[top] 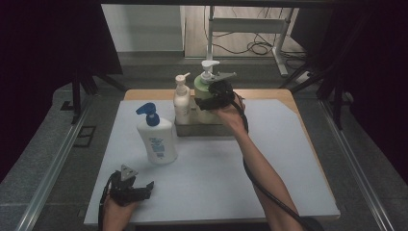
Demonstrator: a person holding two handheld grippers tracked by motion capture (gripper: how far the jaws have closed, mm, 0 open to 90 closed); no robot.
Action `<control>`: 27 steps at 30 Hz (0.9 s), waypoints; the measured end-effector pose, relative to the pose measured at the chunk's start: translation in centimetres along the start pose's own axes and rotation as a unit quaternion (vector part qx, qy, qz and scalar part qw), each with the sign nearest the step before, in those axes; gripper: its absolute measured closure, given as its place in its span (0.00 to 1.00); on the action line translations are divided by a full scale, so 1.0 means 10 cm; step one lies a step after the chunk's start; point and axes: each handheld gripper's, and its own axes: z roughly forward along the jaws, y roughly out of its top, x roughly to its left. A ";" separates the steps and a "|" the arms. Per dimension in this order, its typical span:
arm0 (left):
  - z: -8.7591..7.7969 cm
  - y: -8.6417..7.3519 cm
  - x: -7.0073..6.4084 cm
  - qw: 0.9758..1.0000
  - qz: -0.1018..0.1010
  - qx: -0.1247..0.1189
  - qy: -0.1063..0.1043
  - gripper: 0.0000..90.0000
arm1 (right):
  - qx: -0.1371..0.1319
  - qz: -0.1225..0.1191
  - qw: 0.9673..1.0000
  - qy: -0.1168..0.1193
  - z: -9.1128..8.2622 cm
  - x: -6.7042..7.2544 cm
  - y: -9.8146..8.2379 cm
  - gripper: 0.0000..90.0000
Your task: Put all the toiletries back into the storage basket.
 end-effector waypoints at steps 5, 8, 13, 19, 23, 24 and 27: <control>0.00 0.00 0.00 1.000 0.000 0.000 0.000 0.12 | 0.009 0.006 1.000 0.005 0.05 0.00 -0.04 0.14; 0.00 0.00 0.00 1.000 0.000 0.000 0.000 0.12 | 0.014 0.007 1.000 0.009 0.09 0.01 -0.06 0.14; 0.00 0.00 0.00 1.000 0.000 0.000 0.000 0.12 | 0.023 0.011 1.000 0.017 0.13 0.02 -0.10 0.14; 0.00 0.00 0.00 1.000 0.000 0.000 0.000 0.12 | 0.032 0.014 0.999 0.027 0.17 0.02 -0.14 0.14; 0.00 0.00 0.00 1.000 0.001 0.001 0.000 0.12 | 0.036 0.012 0.999 0.029 0.18 0.03 -0.17 0.14; 0.00 0.00 0.00 1.000 0.001 0.001 0.000 0.12 | 0.037 0.012 0.999 0.029 0.19 0.03 -0.18 0.14; 0.00 0.00 0.00 1.000 0.001 0.001 0.000 0.12 | 0.041 0.012 0.999 0.032 0.20 0.03 -0.20 0.14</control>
